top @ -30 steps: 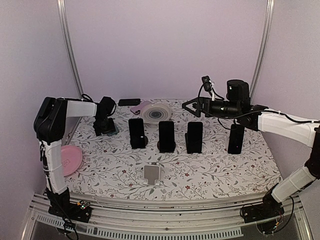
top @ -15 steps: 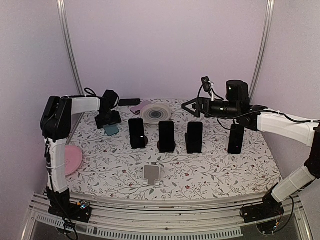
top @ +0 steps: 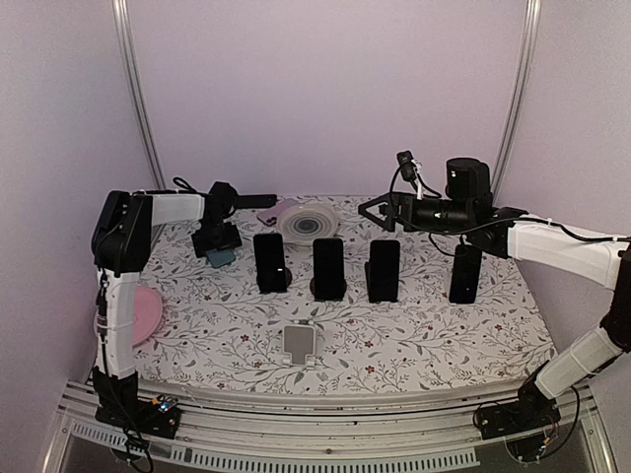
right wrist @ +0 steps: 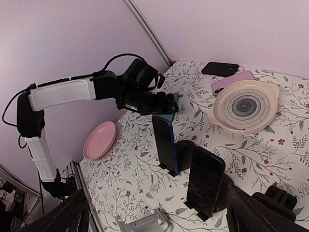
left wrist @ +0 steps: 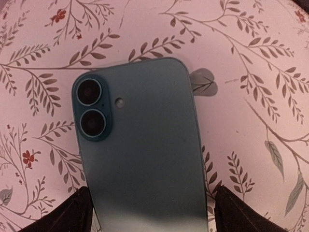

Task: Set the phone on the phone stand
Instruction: Move the phone to the center of the board.

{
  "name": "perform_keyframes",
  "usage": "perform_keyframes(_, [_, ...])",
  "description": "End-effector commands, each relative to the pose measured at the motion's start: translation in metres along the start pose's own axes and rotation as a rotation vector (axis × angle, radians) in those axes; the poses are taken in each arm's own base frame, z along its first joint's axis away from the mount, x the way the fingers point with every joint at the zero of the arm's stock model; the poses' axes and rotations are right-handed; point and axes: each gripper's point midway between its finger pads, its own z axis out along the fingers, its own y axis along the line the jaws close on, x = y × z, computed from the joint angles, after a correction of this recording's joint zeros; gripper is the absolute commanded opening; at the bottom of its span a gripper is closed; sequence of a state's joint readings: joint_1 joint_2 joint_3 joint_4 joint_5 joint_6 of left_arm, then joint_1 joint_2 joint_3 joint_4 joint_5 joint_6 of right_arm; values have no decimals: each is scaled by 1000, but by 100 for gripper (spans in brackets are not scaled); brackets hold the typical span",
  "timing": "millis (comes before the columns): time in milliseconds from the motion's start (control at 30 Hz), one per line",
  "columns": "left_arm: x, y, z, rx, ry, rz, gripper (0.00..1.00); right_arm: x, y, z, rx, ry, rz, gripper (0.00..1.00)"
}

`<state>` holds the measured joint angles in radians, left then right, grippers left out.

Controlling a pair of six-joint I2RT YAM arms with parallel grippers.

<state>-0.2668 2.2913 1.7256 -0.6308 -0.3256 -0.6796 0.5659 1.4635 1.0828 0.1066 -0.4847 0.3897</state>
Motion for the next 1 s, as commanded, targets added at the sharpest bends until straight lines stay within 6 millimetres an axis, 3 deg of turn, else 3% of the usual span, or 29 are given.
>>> perform_keyframes(0, [24,14,14,-34,71,26,85,3,-2,-1,-7,-1,6,99])
perform_keyframes(200, [36,17,15,-16,87,29,75,4,-3,1,-11,4,11,99])
perform_keyframes(467, [50,26,-1,22,83,25,64,5,-2,1,-15,6,10,99])
perform_keyframes(967, [89,29,-40,68,64,40,60,9,1,5,-47,17,30,99])
